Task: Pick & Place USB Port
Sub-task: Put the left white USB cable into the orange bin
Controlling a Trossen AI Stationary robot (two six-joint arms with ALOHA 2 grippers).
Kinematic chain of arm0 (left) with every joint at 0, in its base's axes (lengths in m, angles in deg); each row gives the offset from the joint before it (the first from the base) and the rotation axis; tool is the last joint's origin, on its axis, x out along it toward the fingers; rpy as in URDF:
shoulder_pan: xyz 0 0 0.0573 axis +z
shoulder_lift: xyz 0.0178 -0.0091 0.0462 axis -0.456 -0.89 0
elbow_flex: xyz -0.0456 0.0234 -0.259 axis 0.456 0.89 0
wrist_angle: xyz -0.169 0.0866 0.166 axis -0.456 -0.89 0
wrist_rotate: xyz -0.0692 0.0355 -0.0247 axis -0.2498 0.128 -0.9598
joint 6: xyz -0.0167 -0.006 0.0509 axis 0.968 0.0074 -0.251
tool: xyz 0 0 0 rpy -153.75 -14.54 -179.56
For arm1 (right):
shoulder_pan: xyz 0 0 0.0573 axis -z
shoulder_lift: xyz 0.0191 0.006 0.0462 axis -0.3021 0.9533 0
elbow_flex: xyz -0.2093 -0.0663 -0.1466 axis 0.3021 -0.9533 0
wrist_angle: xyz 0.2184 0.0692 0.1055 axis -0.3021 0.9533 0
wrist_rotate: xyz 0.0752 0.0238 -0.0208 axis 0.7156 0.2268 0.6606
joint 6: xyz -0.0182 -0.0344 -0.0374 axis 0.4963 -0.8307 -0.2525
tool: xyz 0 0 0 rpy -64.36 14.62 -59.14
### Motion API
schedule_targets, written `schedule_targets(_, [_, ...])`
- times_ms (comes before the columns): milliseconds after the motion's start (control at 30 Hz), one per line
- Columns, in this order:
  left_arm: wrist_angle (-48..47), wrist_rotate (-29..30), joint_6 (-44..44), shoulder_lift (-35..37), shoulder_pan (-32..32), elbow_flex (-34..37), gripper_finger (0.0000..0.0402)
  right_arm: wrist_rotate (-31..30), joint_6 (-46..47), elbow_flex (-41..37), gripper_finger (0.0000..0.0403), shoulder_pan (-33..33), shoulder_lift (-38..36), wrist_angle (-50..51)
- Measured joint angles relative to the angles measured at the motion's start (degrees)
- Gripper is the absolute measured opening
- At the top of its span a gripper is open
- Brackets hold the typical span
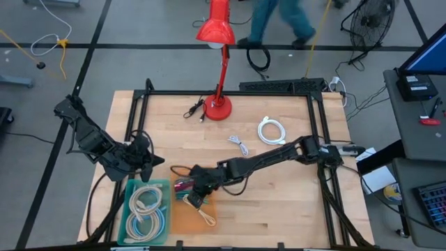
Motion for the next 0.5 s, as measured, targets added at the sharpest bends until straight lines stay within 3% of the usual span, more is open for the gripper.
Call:
schedule_targets(200, [0.0, -0.3, -1.3, 0.0, 0.0, 0.0, 0.0003, -8.3, -4.0, 0.1, 0.0000, 0.3, -7.7, 1.4])
schedule_targets(500, [0.0, -2.3, -1.3, 0.0, 0.0, 0.0, 0.0003, -25.6, -2.8, 0.1, 0.0000, -0.5, -18.9, 26.7])
